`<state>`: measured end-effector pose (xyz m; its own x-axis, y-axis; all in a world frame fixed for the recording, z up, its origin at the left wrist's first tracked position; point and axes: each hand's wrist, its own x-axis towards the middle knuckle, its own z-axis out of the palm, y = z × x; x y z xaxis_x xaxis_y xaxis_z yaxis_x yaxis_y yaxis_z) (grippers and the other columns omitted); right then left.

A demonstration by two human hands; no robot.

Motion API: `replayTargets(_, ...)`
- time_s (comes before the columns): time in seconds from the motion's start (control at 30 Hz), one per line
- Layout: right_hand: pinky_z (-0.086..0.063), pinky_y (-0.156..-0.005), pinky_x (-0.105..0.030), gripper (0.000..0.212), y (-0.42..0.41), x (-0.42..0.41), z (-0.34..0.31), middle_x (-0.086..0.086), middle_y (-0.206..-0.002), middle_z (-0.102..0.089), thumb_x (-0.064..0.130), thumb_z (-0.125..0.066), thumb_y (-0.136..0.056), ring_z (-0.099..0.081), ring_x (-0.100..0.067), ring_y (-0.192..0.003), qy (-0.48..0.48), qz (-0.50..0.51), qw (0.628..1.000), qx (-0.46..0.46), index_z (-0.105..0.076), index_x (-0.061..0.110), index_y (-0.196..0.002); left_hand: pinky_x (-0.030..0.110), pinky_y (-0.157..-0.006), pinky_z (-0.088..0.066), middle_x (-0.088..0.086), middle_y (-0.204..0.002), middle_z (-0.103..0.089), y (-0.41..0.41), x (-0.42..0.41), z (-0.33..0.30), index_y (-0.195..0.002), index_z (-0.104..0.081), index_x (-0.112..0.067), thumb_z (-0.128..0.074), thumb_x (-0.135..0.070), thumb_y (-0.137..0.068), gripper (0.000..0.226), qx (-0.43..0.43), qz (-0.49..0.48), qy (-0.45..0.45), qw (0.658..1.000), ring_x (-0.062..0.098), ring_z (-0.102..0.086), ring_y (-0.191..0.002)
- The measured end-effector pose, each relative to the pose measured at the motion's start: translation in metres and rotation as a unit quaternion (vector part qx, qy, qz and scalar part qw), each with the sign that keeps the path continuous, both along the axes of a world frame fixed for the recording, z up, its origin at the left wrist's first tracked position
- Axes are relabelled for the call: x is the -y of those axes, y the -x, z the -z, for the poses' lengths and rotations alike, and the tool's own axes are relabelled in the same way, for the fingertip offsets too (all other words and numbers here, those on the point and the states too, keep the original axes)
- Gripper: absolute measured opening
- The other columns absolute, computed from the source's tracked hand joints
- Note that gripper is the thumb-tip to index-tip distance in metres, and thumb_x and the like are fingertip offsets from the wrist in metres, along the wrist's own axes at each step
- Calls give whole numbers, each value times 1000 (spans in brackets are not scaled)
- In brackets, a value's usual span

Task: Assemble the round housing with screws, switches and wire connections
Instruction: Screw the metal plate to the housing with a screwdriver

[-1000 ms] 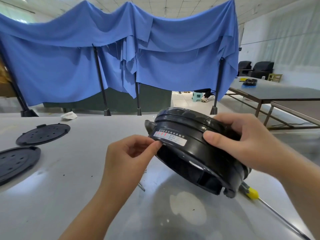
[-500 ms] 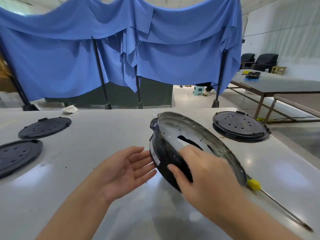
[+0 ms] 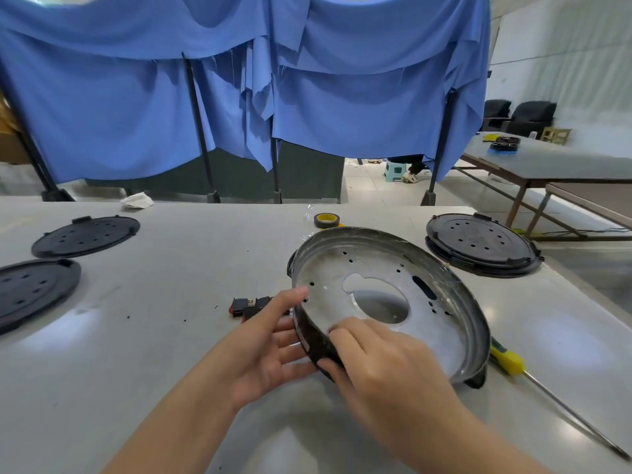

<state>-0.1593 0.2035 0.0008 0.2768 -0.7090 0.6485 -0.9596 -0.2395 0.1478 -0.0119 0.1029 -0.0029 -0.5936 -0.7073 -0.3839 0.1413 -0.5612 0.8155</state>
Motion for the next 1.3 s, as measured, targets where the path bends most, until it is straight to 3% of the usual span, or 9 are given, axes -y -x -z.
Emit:
replayTargets(0.13,-52,-74,-30,19,-2,-8,-1,-3,-95,-70,24,-62,-83,-65,-22,-85,61,-45,996,41,-73,10,-89,33,-60,-58,17,-95,-72,3,0,1,-95,-76,1,-79,-40,-59,54,-3,-23,-3,1000,27,-70,-73)
replayTargets(0.23,-49,-74,-27,8,-8,-21,4,-1,-87,-69,13,-65,-77,-62,-18,-80,98,-122,986,53,-73,15,-77,32,-56,-57,18,-88,-71,3,0,0,-103,-68,6,-79,-41,-53,70,3,-42,-21,999,26,-69,-67)
replayTargets(0.33,-43,-60,-17,30,-13,-25,19,9,-68,-58,18,-46,-89,-53,-8,-63,-83,-164,983,-7,-62,25,-65,35,-60,-60,17,-80,-68,0,2,-1,-103,-63,6,-77,-41,-57,67,-35,-50,-51,997,27,-69,-66)
replayTargets(0.43,-46,-67,-14,26,-14,-17,29,19,-86,-59,39,-38,-93,-56,1,-77,-266,-73,961,36,-64,37,-88,40,-69,-61,16,-89,-68,-8,6,-5,-102,-63,5,-76,-38,-62,60,-107,-68,-56,990,28,-70,-77)
replayTargets(0.53,-44,-83,-23,25,-8,10,36,10,-105,-59,42,-47,-90,-54,-10,-98,-281,-84,943,154,-61,28,-105,44,-80,-60,16,-103,-64,-15,10,-10,-103,-64,4,-79,-38,-59,62,-145,-101,-31,984,28,-66,-93)
replayTargets(0.63,-40,-74,-19,21,-11,43,34,15,-98,-60,42,-55,-88,-56,-7,-90,-265,-28,935,235,-64,29,-102,38,-67,-61,15,-97,-71,-23,13,-14,-105,-63,3,-76,-38,-59,64,-160,-144,-14,976,27,-72,-88)
replayTargets(0.87,-46,-89,-29,33,-37,89,41,3,-109,-61,43,-59,-89,-58,-16,-99,-290,38,915,277,-58,24,-116,39,-73,-61,15,-95,-75,-37,21,-15,-116,-57,1,-73,-41,-61,72,-192,-228,5,955,28,-73,-93)
replayTargets(1.07,-47,-92,-33,23,-42,97,37,-4,-109,-63,28,-55,-94,-59,-23,-103,-310,45,920,236,-58,18,-115,36,-71,-61,11,-91,-75,-39,23,-12,-114,-59,-1,-74,-43,-61,69,-187,-232,23,954,25,-74,-89)
replayTargets(1.3,-42,-95,-38,53,-36,77,24,-15,-127,-51,4,-57,-87,-50,-32,-117,-348,88,933,3,-37,8,-136,33,-63,-59,9,-80,-74,-33,19,-11,-111,-60,-1,-72,-43,-63,65,-183,-219,27,958,23,-74,-77)
